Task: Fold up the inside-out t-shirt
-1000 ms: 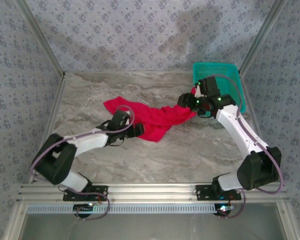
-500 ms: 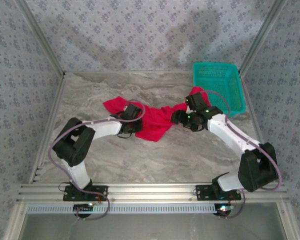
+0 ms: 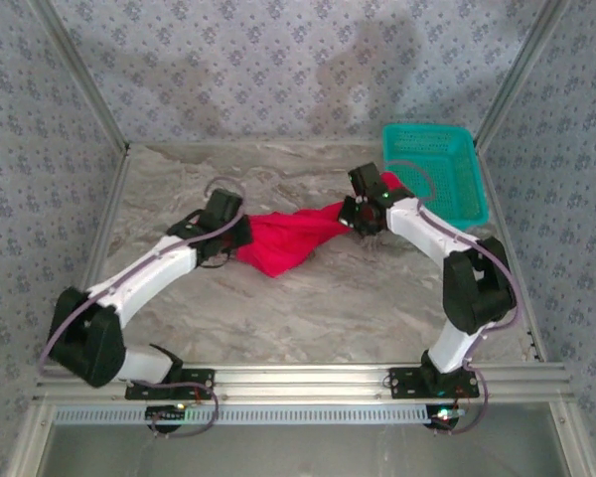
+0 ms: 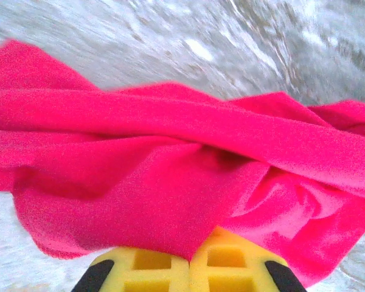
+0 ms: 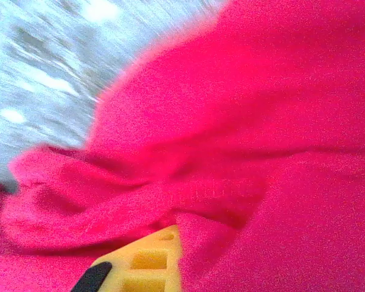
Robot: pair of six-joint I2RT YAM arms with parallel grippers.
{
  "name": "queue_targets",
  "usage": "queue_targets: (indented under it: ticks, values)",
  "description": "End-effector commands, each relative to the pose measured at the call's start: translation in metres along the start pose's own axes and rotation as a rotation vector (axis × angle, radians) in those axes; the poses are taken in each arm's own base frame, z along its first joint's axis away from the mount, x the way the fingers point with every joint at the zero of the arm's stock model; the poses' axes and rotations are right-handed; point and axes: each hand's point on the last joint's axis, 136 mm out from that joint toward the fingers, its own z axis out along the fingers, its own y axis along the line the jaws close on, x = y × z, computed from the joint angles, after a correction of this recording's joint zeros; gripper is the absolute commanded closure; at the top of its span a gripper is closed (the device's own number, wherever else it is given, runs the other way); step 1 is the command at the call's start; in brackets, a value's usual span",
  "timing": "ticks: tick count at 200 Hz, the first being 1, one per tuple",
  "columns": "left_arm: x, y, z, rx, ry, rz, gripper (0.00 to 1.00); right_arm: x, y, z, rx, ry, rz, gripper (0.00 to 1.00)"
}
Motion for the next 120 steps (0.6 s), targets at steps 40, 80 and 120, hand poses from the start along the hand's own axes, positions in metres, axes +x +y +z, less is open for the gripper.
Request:
queue_targets:
  ticks: [40,80,120]
  values:
    - [-0.070,0.060,-0.117,0.009,-0.217,-0.120,1.00,-0.062,0.059,-0.189,-0.159,-0.312,-0.124,1.00]
    - [-0.090,0.035,-0.176,0.120,-0.297,-0.092,1.00,-0.057,0.091,-0.237,-0.263,-0.332,-0.164,1.00]
    - [-0.111,0.022,-0.242,0.175,-0.419,-0.062,1.00,-0.052,0.115,-0.286,-0.386,-0.373,-0.223,1.00]
